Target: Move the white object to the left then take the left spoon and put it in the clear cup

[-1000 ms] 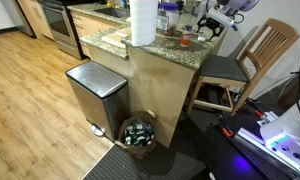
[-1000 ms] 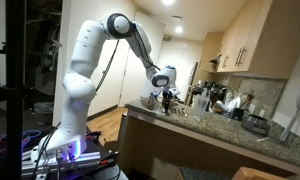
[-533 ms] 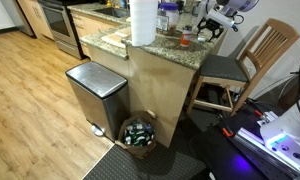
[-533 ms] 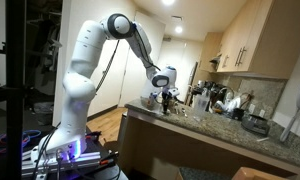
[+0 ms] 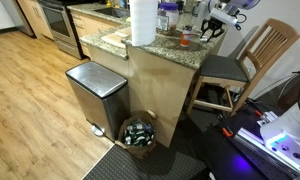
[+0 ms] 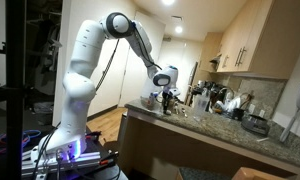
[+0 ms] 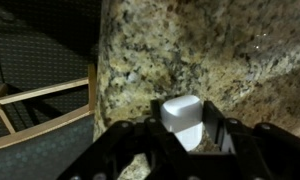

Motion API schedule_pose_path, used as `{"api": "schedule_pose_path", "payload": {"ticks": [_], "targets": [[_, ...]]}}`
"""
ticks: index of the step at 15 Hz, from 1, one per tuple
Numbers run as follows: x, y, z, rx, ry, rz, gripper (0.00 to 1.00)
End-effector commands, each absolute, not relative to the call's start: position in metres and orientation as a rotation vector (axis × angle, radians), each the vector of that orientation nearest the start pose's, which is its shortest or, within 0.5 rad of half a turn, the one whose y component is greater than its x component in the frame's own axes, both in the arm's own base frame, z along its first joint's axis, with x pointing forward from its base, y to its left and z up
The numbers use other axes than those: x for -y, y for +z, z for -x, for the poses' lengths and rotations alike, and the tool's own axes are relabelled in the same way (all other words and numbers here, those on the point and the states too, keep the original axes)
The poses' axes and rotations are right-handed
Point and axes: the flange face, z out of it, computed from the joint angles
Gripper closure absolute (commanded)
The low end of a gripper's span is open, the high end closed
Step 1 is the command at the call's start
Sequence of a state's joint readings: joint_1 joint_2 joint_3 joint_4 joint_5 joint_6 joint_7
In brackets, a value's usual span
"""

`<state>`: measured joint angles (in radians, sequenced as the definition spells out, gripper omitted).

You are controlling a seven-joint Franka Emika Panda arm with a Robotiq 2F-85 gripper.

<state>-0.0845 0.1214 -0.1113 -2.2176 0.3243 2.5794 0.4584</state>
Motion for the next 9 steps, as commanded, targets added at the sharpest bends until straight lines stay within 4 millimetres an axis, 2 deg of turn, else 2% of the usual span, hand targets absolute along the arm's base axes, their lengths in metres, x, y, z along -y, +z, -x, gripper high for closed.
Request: {"api": "schedule_pose_path", "payload": {"ticks": [1,3,6,9], "targets": [[0.113,0.342,-0.551,-1.236,-0.294,2.625,0.87],[0.114,0.355,-0.547,-1.217,-0.315,2.625,1.0],[0.111,0.369,-0.542,-1.172,-0.328,2.64,0.99],[0.113,0.365,-0.538,-1.167,-0.317,2.643,1.0]]}}
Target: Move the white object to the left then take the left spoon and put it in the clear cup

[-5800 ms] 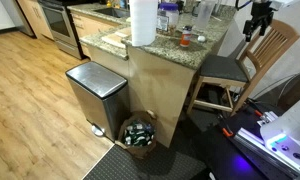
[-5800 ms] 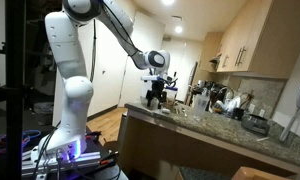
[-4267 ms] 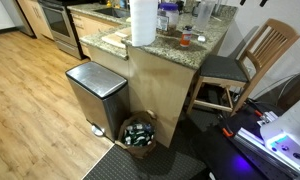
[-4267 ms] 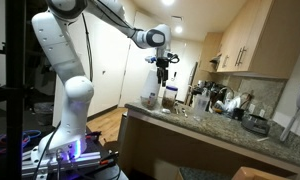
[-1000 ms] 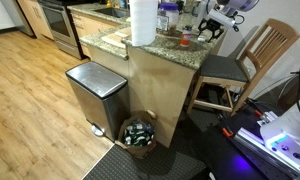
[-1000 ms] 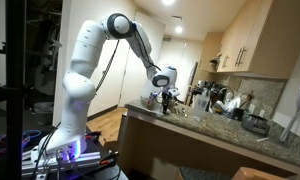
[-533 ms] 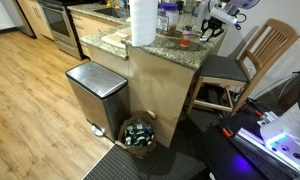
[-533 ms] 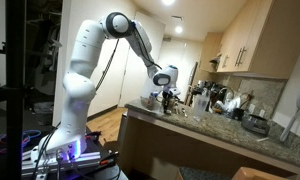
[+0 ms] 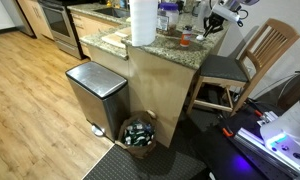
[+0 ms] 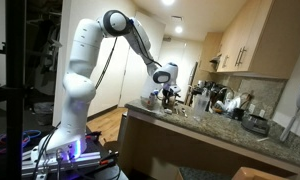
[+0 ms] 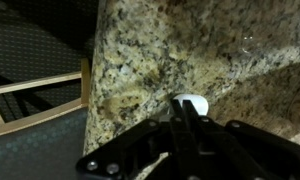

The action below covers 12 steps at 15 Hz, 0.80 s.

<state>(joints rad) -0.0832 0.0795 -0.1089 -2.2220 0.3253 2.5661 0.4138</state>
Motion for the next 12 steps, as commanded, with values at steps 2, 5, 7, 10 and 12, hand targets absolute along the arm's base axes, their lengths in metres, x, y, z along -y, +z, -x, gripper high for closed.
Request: {"api": "schedule_pose_path", "payload": {"ticks": [2,5,7,10,12], "targets": [[0.114,0.362,-0.536,-1.184,-0.336,2.651,0.74],[0.111,0.371,-0.532,-1.152,-0.44,2.657,0.51],[0.111,0.379,-0.53,-1.147,-0.502,2.651,0.35],[0.114,0.386,-0.531,-1.222,-0.539,2.599,0.12],[0.114,0.386,-0.539,-1.214,-0.518,2.602,0.22]]}}
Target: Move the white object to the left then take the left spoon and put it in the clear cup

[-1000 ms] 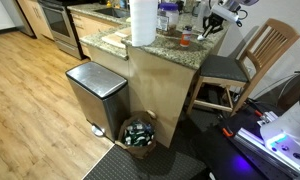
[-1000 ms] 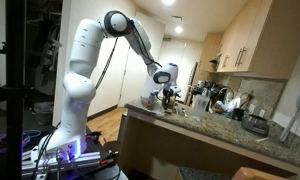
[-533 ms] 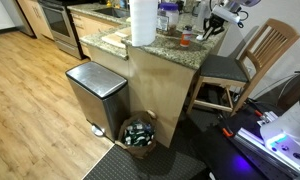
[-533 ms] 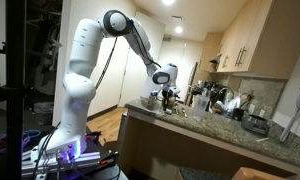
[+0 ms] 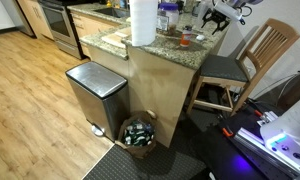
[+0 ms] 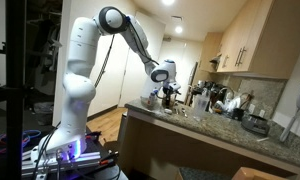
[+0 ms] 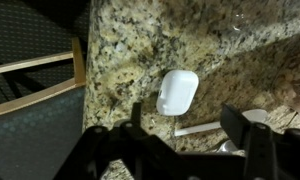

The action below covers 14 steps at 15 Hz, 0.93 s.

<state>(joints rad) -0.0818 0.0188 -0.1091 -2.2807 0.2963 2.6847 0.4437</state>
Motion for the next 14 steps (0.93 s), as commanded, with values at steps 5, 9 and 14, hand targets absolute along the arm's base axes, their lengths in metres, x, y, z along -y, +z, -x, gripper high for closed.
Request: {"api": "schedule_pose_path", "payload": {"ticks": [5,9,14], "targets": [[0.124,0.376,-0.556,-1.34,-0.512,2.517,0.0],[0.123,0.374,-0.575,-1.423,-0.506,2.416,0.0],[0.121,0.365,-0.577,-1.493,-0.464,2.421,0.0]]}}
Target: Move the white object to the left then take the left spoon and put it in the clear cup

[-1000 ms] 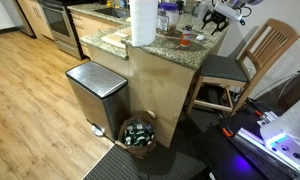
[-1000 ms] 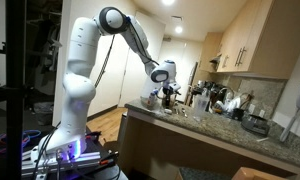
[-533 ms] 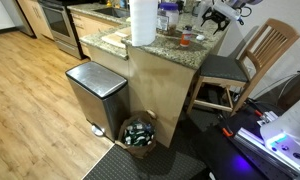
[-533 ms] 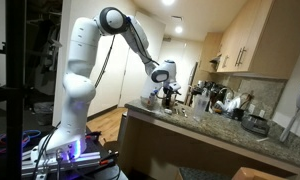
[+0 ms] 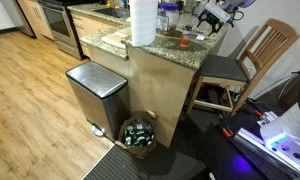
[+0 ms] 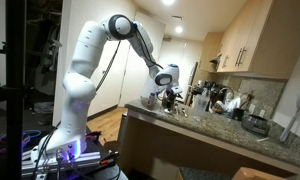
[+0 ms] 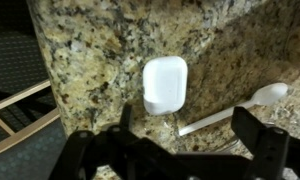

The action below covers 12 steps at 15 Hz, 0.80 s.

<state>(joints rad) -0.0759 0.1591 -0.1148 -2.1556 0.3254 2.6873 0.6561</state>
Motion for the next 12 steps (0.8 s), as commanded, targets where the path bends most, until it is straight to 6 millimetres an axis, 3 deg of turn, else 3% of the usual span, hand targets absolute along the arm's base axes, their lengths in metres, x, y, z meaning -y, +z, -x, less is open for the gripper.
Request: {"api": "schedule_pose_path", "payload": {"ticks": [1,4,8,9,12], "targets": [[0.121,0.362,-0.579,-1.511,-0.454,2.422,0.0],[0.122,0.361,-0.579,-1.513,-0.417,2.408,0.0],[0.121,0.338,-0.577,-1.543,-0.332,2.356,0.0],[0.119,0.349,-0.577,-1.547,-0.377,2.363,0.0],[0.119,0.346,-0.577,-1.549,-0.373,2.366,0.0]]}}
